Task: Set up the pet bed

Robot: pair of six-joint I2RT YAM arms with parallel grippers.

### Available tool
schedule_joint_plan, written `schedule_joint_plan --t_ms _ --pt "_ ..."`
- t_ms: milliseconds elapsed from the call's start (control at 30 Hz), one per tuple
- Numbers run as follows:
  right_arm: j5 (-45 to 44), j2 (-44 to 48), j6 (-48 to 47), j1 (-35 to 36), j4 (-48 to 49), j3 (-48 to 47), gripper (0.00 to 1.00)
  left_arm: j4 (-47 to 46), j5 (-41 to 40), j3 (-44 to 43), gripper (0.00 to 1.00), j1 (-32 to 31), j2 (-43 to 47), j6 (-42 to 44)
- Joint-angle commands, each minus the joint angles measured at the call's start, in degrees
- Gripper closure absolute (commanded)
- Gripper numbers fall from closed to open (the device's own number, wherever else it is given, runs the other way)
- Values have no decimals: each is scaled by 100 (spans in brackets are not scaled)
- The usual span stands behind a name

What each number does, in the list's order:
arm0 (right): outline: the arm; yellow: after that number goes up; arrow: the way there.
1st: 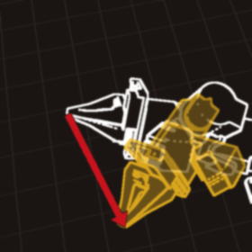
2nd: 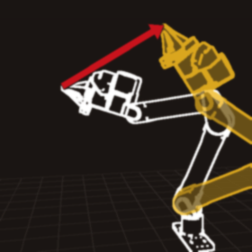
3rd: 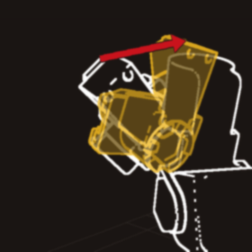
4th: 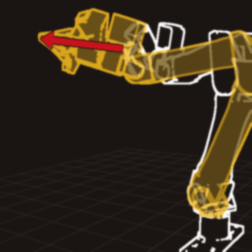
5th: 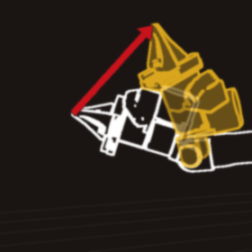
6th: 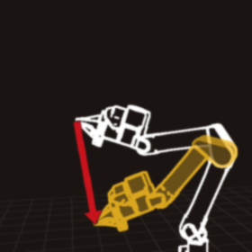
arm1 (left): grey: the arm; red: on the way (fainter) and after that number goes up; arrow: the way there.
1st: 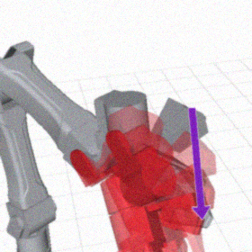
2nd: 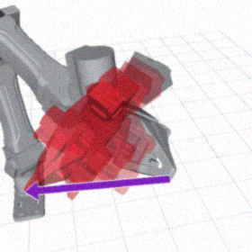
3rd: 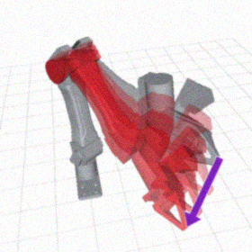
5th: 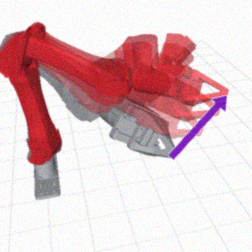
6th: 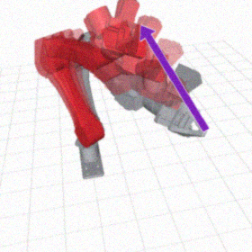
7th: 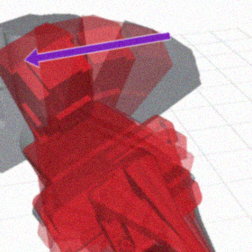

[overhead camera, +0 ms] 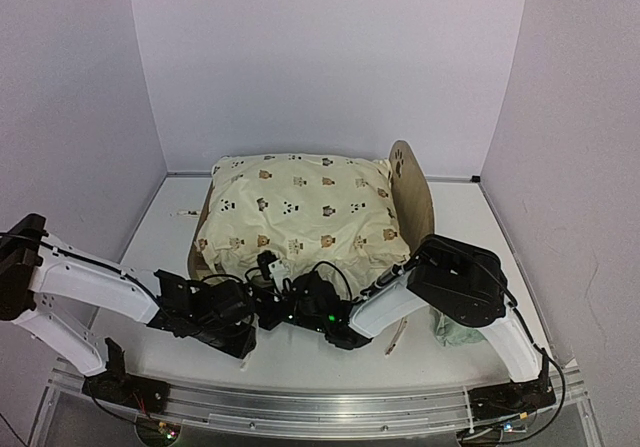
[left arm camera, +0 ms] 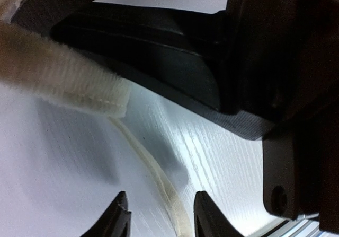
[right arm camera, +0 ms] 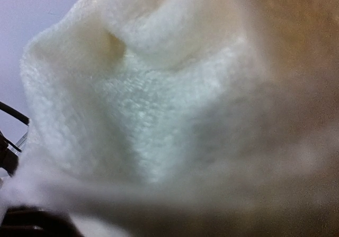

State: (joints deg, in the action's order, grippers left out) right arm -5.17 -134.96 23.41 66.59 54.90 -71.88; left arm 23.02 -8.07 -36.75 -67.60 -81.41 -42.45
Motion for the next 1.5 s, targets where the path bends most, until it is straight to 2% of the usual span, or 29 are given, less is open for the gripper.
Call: schedule_joint_plan --t_ms 0,167,233,333,367,533,733,900,1200,1467 --pt "-234 129 109 -32 181 88 100 -599 108 184 66 -75 -110 -76" --pt "-239 190 119 -7 132 144 100 -1076 247 298 71 -85 -324 -52" --pt "-254 221 111 19 88 180 100 -1247 270 367 79 -106 -429 -65" --pt "-329 241 88 80 74 239 100 -1454 217 484 98 -141 -520 -139" --pt "-352 247 86 92 74 261 100 -1424 117 499 100 -159 -503 -192" --pt "-485 355 125 109 65 463 100 -887 -349 513 100 -178 -25 -351" --pt "-568 523 151 138 55 775 100 482 -1219 202 100 -174 627 -672" --pt "-683 672 105 169 48 1062 100 1257 -1675 -203 100 -171 855 -972" --pt "-808 819 106 176 56 1430 100 1944 -2270 -655 100 -57 1037 -1260" --pt "-819 925 142 183 56 1631 100 2174 -2427 -942 100 354 1165 -1017"
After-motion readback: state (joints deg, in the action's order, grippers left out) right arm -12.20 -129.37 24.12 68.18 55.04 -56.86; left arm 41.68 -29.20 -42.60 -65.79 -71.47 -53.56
